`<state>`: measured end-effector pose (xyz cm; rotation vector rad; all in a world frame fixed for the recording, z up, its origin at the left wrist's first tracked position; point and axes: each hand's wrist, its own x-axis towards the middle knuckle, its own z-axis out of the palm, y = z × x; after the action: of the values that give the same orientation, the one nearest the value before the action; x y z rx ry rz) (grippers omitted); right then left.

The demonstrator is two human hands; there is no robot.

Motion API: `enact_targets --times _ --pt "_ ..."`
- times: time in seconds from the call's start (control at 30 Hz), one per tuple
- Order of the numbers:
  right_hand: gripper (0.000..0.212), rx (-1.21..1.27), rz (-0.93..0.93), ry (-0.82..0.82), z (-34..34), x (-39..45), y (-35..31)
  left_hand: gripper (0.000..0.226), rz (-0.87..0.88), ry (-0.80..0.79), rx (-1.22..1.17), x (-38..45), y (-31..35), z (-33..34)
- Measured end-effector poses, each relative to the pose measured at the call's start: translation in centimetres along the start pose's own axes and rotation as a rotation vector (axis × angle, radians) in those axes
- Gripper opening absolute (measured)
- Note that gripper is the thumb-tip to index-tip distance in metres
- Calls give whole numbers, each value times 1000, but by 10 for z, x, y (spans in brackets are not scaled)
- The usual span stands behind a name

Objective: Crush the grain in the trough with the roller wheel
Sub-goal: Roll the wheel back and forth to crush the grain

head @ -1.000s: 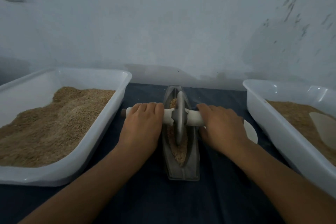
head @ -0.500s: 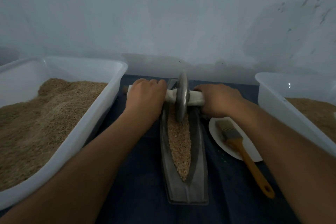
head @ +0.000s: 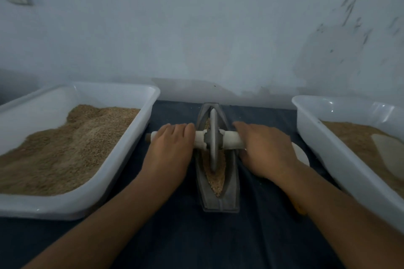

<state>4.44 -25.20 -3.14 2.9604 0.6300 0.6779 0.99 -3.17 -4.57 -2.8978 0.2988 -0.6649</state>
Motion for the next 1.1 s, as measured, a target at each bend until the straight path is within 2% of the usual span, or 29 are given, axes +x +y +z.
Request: enact_targets --times 0.1,0.3,0.53,0.73,0.93,1.1 --pt "52 -31 -40 66 -10 -18 -7 75 9 -8 -22 -18 2 -10" --pt "45 34 45 9 -11 -39 -7 79 74 38 -1 -28 8 -22" --pt "46 83 82 -77 9 -4 4 53 23 21 4 10 4 -3" --pt "37 44 108 -202 24 55 20 34 -42 0 8 52 -7 17" --pt "37 66 156 -390 28 89 31 30 -9 1 27 83 -11 19" --pt "34 45 141 -318 26 76 28 33 -23 17 9 71 -9 19"
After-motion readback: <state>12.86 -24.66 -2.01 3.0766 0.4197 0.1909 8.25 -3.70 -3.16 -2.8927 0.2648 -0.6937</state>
